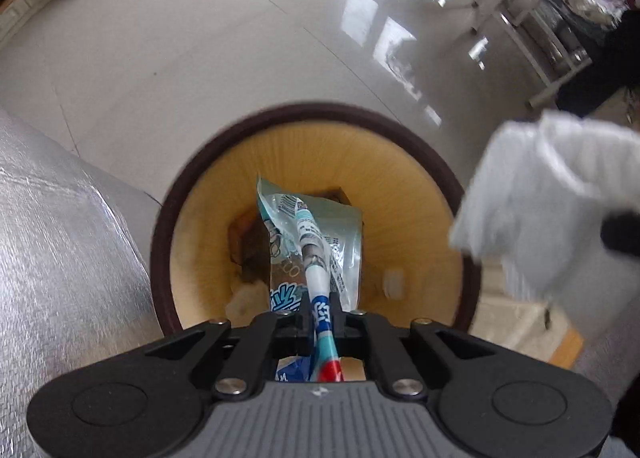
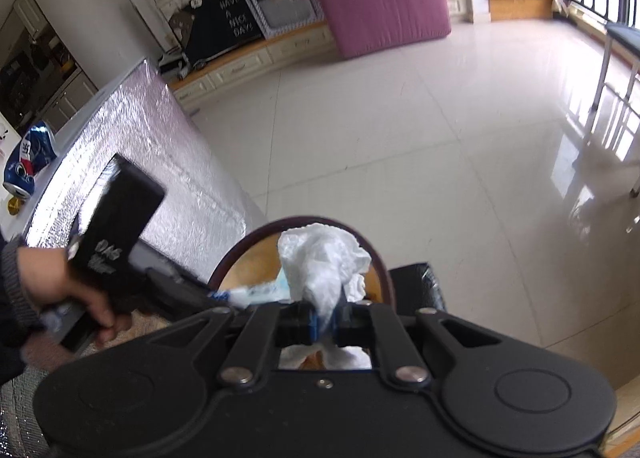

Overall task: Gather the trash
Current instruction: 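Release the white bag from the right tool while the left tool holds the wrapper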

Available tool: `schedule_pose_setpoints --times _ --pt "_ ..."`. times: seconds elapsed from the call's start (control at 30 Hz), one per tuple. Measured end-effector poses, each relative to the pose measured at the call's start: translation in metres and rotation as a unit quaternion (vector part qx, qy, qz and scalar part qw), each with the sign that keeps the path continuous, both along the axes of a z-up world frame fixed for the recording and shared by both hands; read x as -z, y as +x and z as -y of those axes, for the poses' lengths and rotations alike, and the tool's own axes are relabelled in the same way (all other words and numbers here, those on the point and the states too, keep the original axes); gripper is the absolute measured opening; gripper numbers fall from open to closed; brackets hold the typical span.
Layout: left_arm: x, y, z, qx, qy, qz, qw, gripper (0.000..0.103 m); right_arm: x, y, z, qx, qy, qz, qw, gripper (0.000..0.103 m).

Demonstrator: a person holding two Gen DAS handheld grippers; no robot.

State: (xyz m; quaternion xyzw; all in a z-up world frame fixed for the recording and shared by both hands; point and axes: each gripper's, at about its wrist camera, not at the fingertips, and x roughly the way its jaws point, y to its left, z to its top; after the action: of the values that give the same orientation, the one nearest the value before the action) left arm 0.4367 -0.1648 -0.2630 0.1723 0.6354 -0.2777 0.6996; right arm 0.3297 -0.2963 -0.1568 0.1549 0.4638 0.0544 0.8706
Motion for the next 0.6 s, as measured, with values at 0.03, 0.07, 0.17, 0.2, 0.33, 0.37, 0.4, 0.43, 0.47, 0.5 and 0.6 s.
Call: schedule_pose_setpoints --times 0.03,0.07,0.17,0.2,0.33,0.37,0.4,0.43,0.47,0.5,0.6 --pt "0.001 0.005 -0.002 -0.013 -0.008 0.011 0.9998 0.008 0.003 0.003 -0.001 -0.001 0.008 -0.004 1.000 0.007" --pt "0.002 0.010 -0.005 -0.027 -0.017 0.017 0.9994 0.008 0.005 0.006 -0.004 -0.001 0.017 -0.007 1.000 0.007" --pt "0.007 0.021 -0.012 -0.057 -0.033 0.025 0.9975 0.008 0.017 0.014 -0.010 -0.007 0.042 -0.017 0.999 0.007" --pt "0.008 0.022 -0.015 -0.066 -0.038 0.024 0.9968 0.009 0.025 0.018 -0.014 -0.016 0.043 -0.027 0.999 0.007" --pt "0.012 0.027 -0.027 -0.096 -0.043 0.020 0.9943 0.010 0.067 0.034 -0.039 -0.068 0.053 -0.090 0.992 0.007" --pt "0.013 0.028 -0.030 -0.104 -0.042 0.018 0.9935 0.010 0.079 0.034 -0.043 -0.076 0.052 -0.101 0.991 0.007" --pt "0.012 0.029 -0.029 -0.110 -0.043 0.017 0.9928 0.010 0.088 0.038 -0.050 -0.081 0.054 -0.110 0.989 0.007" --pt "0.010 0.031 -0.026 -0.114 -0.045 0.018 0.9923 0.010 0.098 0.042 -0.054 -0.085 0.062 -0.117 0.988 0.007" --pt "0.009 0.031 -0.026 -0.115 -0.047 0.020 0.9921 0.010 0.107 0.047 -0.059 -0.089 0.074 -0.122 0.986 0.007" --pt "0.010 0.031 -0.025 -0.113 -0.049 0.022 0.9921 0.010 0.115 0.053 -0.065 -0.096 0.085 -0.129 0.983 0.008" --pt "0.012 0.029 -0.026 -0.109 -0.042 0.021 0.9930 0.010 0.136 0.056 -0.081 -0.116 0.077 -0.154 0.978 0.041"
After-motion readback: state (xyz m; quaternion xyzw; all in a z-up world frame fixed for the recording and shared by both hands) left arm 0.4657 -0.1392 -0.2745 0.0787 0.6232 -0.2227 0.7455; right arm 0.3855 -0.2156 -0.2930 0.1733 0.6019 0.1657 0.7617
